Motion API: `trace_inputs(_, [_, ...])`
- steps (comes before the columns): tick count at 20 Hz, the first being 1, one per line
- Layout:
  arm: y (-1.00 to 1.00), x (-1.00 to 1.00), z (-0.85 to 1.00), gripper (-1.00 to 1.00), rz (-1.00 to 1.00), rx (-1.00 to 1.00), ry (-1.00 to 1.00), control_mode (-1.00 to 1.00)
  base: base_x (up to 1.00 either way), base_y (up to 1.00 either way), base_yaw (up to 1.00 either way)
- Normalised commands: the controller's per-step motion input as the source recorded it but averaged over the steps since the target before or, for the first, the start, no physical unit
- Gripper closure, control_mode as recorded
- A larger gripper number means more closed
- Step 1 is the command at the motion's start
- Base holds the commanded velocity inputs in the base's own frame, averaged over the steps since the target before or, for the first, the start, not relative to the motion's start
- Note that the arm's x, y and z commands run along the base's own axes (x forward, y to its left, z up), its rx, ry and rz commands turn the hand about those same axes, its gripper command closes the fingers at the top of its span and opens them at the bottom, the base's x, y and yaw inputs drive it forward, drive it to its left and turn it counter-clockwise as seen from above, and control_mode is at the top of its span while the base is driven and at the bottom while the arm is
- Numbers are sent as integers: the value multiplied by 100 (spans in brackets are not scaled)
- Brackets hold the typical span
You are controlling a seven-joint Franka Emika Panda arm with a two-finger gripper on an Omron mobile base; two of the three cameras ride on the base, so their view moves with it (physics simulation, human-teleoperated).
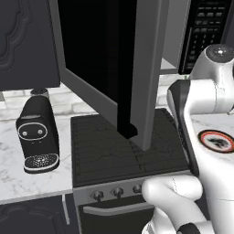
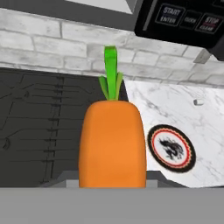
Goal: Pick the carrot from the counter and place it in the microwave. Then turn on the microwave.
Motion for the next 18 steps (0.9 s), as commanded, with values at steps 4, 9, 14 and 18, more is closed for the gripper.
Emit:
trace_inputs(4, [19,0,37,100,0,0,-1,-100,0,0,0])
trace_inputs(9, [2,0,11,100,5,2,-10,-100,0,0,0])
trace_inputs(14, [3,0,18,100,8,8,-11,-100,0,0,0])
trace_inputs(18, [24,0,22,100,4,2,-9,-100,0,0,0])
